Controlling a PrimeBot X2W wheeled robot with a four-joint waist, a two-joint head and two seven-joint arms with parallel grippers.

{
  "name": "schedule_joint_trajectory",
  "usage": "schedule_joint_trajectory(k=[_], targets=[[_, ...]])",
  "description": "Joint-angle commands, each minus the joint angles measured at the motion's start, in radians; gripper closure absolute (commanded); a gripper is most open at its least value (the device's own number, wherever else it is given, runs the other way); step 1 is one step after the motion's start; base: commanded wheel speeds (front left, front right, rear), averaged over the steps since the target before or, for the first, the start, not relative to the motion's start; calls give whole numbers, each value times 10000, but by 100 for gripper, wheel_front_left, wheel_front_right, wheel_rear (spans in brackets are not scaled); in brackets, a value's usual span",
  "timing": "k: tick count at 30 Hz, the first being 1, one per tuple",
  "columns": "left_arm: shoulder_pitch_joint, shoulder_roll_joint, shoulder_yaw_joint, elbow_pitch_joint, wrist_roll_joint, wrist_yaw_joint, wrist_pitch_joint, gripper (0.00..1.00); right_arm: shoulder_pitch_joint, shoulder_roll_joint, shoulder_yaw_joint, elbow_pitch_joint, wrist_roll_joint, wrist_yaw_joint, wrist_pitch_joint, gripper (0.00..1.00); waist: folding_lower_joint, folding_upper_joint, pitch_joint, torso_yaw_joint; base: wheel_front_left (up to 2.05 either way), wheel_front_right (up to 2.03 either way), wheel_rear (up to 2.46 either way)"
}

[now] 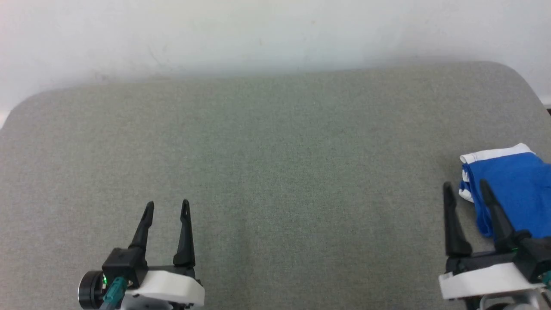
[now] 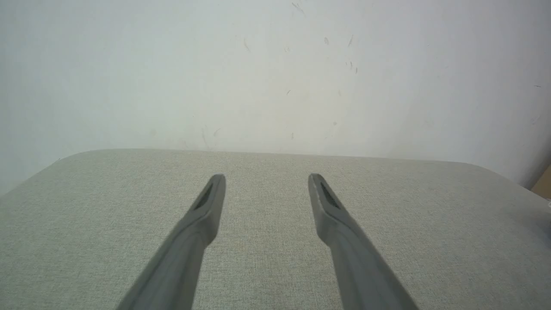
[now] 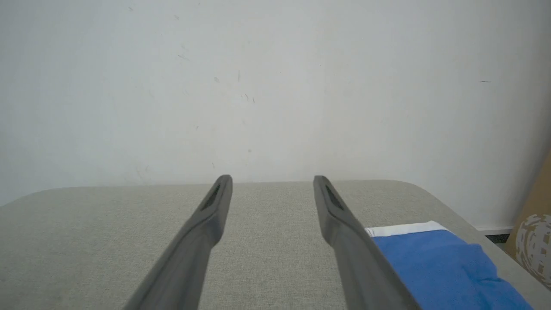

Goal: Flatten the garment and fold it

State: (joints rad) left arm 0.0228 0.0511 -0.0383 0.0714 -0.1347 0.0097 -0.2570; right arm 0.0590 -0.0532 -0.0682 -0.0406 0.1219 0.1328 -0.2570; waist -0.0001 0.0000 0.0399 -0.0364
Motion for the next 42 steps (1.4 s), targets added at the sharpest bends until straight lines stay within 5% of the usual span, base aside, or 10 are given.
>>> schedule_joint_trajectory(k=[1, 13, 14, 42], targets=[[104, -8, -2, 27, -61, 20, -47, 0, 121, 28, 77, -74, 84, -21, -35, 0, 1, 0, -194, 50, 0, 0, 0], [352, -8, -137, 330, 189, 49, -47, 0, 319, 29, 414, 119, 389, -21, -16, 0, 1, 0, -313, 218, 0, 0, 0], [305, 0, -110, 309, 134, 11, 13, 100, 251, 2, 403, 110, 354, 0, 15, 100, 2, 0, -316, 218, 0, 0, 0], [197, -2, -3, 98, 375, -12, 546, 100, 75, 3, 457, 169, 30, -4, 542, 100, 2, 0, -335, 248, 0, 0, 0]])
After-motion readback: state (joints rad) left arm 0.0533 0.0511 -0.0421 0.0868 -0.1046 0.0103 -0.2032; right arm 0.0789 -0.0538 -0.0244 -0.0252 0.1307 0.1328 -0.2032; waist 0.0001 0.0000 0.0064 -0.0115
